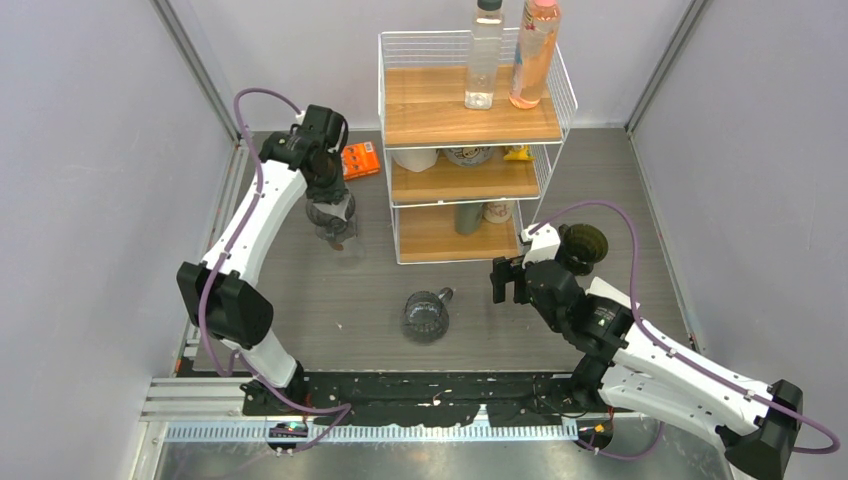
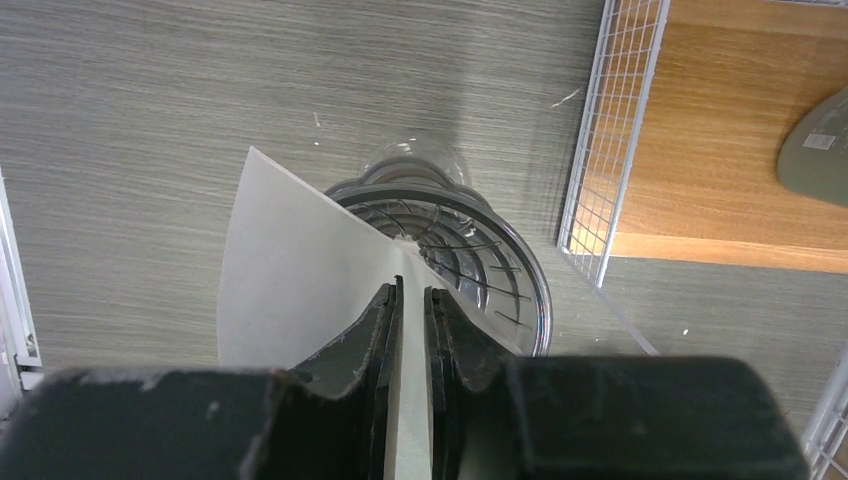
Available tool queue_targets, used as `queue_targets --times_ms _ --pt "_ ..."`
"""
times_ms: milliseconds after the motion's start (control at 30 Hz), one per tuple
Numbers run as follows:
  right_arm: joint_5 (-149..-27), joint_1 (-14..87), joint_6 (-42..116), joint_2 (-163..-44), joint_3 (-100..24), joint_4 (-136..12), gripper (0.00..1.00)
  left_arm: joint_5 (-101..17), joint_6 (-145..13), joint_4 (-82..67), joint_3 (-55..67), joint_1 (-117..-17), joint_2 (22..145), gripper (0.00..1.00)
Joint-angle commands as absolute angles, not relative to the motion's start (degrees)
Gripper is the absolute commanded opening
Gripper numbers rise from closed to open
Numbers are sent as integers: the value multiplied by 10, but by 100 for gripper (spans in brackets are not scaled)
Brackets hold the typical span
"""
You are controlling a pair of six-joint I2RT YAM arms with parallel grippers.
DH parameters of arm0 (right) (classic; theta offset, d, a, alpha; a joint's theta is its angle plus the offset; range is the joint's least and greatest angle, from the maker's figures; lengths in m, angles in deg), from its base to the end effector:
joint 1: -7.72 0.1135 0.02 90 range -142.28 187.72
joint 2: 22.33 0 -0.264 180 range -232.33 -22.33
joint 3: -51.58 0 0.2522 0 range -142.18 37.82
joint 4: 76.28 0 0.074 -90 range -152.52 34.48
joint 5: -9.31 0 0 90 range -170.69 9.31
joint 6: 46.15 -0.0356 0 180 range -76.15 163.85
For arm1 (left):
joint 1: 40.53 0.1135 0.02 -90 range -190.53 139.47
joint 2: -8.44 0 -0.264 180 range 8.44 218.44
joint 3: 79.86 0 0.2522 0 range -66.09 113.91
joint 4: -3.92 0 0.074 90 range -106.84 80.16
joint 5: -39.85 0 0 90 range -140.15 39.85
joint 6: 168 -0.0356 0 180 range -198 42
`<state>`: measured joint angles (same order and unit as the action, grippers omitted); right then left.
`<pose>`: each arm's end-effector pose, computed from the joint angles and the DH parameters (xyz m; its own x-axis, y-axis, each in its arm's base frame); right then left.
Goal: Place the coffee filter in the dripper
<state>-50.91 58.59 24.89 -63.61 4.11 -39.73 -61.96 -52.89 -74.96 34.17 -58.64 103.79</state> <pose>0.1165 0.1152 0.2618 -0.4325 -0.0848 -0.8976 -0.2773 0.9598 0.0429 0.3232 -0.0980 0.3627 -0.8349 -0.1640 -0.5254 -0.1620 0.9855 -0.0501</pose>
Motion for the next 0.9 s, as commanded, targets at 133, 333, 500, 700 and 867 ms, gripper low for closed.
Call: queue_targets --times_ms 133,333,500,700,867 --pt "-490 583 247 -636 43 -405 95 -633 -517 -746 336 -587 1039 21" --pt "-489 584 247 -637 43 -404 96 -632 -528 -740 317 -586 1035 21" --pt "-488 584 247 -637 43 -404 95 -619 -539 -725 301 -586 1030 21" --pt "-487 584 246 -637 43 -403 96 -612 -555 -712 296 -586 1036 21" --pt "-486 583 247 -638 43 -402 95 -608 -562 -708 288 -586 1041 21"
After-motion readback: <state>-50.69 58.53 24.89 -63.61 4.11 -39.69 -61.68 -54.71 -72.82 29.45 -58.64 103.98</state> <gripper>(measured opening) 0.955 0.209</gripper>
